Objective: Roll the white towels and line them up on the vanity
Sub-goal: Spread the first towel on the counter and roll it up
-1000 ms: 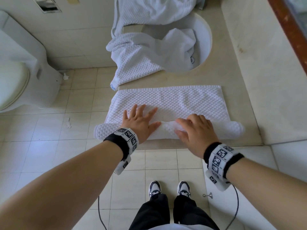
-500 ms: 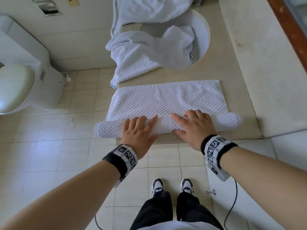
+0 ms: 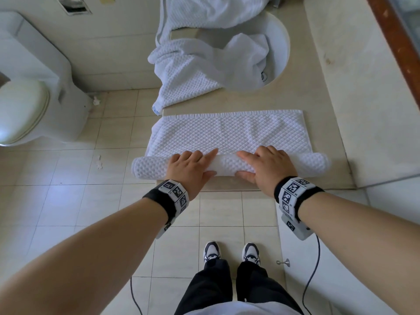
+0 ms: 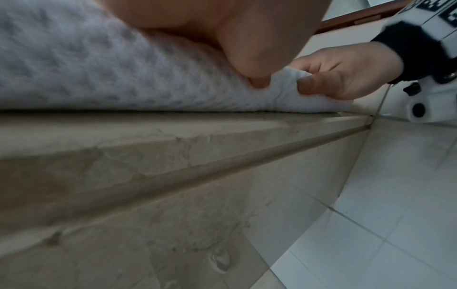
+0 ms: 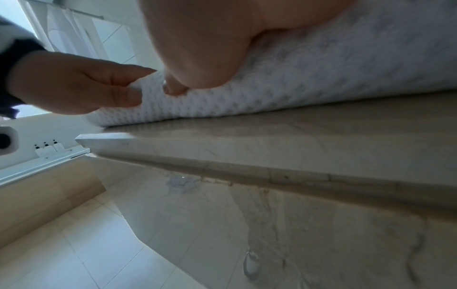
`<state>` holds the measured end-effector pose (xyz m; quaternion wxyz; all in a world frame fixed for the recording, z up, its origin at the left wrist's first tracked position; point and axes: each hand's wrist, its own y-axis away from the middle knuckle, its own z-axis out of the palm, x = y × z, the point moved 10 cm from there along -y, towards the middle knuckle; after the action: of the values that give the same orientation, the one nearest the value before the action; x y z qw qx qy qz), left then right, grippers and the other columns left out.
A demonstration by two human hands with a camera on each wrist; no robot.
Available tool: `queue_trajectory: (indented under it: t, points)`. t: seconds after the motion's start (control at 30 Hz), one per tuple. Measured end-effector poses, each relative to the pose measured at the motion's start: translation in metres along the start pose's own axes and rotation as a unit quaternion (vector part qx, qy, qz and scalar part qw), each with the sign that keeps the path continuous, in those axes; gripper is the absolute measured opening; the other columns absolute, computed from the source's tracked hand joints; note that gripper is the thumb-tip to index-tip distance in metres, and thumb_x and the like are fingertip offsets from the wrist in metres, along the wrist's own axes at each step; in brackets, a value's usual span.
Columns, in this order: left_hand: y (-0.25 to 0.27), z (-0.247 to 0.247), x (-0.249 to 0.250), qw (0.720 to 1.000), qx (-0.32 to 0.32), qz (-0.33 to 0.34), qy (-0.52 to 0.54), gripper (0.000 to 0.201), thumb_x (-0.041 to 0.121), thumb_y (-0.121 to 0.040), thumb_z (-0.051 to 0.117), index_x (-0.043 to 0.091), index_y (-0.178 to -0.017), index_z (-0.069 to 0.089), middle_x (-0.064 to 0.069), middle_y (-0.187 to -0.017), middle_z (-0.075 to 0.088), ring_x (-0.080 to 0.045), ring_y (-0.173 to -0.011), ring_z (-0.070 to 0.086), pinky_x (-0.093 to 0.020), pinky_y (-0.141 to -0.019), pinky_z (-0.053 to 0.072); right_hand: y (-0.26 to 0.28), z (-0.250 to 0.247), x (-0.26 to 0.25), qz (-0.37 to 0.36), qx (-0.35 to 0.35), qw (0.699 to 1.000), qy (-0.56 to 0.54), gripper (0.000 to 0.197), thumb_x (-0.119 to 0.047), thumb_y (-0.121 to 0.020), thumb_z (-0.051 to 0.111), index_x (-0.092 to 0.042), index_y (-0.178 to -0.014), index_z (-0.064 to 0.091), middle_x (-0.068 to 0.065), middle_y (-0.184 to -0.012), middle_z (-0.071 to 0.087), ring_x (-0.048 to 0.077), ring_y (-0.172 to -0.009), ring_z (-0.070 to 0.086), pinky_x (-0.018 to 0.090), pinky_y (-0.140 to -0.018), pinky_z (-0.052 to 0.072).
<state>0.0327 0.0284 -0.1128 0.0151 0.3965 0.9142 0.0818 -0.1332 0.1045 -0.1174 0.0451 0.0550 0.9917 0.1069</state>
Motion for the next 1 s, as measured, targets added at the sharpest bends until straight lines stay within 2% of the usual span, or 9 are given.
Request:
queue_trajectory:
  t: [0.07,0.2,0.3,0.43,0.57,0.67,0.73,0.83,1.0]
  points:
    - [-0.001,0.001,0.005,1.000,-0.011,0.002,0.004,0.064,0.063,-0.094,0.030,0.040,-0.153,0.019,0.013,-0.118,0.056,-0.018,-0.109,0.052,-0.039,-0.094,0.039,0.002,0.000,0.004,-0.004,-0.020,1.000,-0.011,0.067,-0.077,-0.089,0.028,-0.040,-0.145,0.035,-0.005,-0.103,0.051,0.018,-0.100,0.048,0.037,-0.086,0.041]
    - [-0.002,0.004,0.015,0.998,-0.050,0.016,0.027,0.063,0.064,-0.096,0.025,0.042,-0.154,0.011,0.013,-0.116,0.054,-0.017,-0.105,0.052,-0.037,-0.092,0.039,0.004,0.003,0.014,-0.015,-0.064,0.997,-0.038,0.072,-0.081,-0.087,0.022,-0.042,-0.146,0.035,-0.008,-0.095,0.045,0.013,-0.089,0.040,0.033,-0.079,0.039]
    - [-0.004,0.006,0.021,0.994,-0.088,0.030,0.053,0.062,0.062,-0.098,0.026,0.042,-0.154,0.011,0.010,-0.117,0.055,-0.019,-0.106,0.054,-0.038,-0.095,0.040,0.007,0.007,0.019,-0.022,-0.110,0.991,-0.072,0.075,-0.084,-0.086,0.020,-0.044,-0.149,0.030,-0.004,-0.111,0.058,0.014,-0.095,0.049,0.033,-0.080,0.043]
    - [-0.010,0.016,0.024,0.983,-0.153,0.039,0.090,0.061,0.060,-0.100,0.027,0.041,-0.155,0.009,0.004,-0.120,0.054,-0.021,-0.110,0.054,-0.041,-0.097,0.043,0.007,0.008,0.022,-0.029,-0.126,0.986,-0.109,0.078,-0.083,-0.087,0.023,-0.042,-0.153,0.022,-0.001,-0.134,0.060,0.020,-0.117,0.057,0.038,-0.093,0.049]
    - [-0.023,0.015,0.020,0.985,-0.158,0.047,0.050,0.063,0.061,-0.099,0.022,0.039,-0.156,0.006,0.001,-0.123,0.044,-0.021,-0.112,0.044,-0.042,-0.097,0.043,-0.003,0.010,0.030,0.000,-0.113,0.985,-0.129,0.087,-0.081,-0.085,0.030,-0.032,-0.155,0.013,0.005,-0.128,0.063,0.024,-0.111,0.061,0.038,-0.087,0.050]
    - [-0.032,0.010,0.017,0.990,-0.133,0.044,0.023,0.064,0.066,-0.095,0.013,0.043,-0.155,0.010,0.000,-0.123,0.042,-0.021,-0.114,0.042,-0.042,-0.096,0.040,-0.012,0.010,0.034,-0.010,-0.084,0.988,-0.131,0.086,-0.083,-0.086,0.030,-0.031,-0.153,0.017,0.007,-0.132,0.058,0.025,-0.116,0.056,0.041,-0.094,0.047]
    - [-0.036,0.011,0.015,0.991,-0.125,0.044,0.021,0.067,0.068,-0.091,0.006,0.044,-0.154,0.013,0.001,-0.122,0.042,-0.021,-0.114,0.043,-0.042,-0.096,0.039,-0.016,0.010,0.036,-0.021,-0.062,0.991,-0.113,0.085,-0.085,-0.085,0.025,-0.031,-0.151,0.019,0.005,-0.128,0.056,0.023,-0.114,0.052,0.043,-0.096,0.045]
    - [-0.040,0.009,0.014,0.992,-0.115,0.042,0.026,0.068,0.069,-0.090,0.004,0.046,-0.152,0.017,0.002,-0.120,0.042,-0.020,-0.113,0.043,-0.042,-0.096,0.038,-0.021,0.009,0.037,-0.028,-0.049,0.994,-0.097,0.082,-0.085,-0.086,0.021,-0.031,-0.149,0.025,0.001,-0.117,0.054,0.021,-0.107,0.051,0.042,-0.093,0.044]
    - [-0.042,0.009,0.010,0.991,-0.120,0.033,0.040,0.068,0.071,-0.088,0.004,0.048,-0.151,0.020,0.003,-0.119,0.041,-0.020,-0.114,0.042,-0.043,-0.100,0.036,-0.016,0.000,0.035,-0.016,-0.028,0.998,-0.056,0.077,-0.082,-0.088,0.017,-0.030,-0.139,0.042,0.000,-0.118,0.054,0.022,-0.108,0.050,0.042,-0.091,0.044]
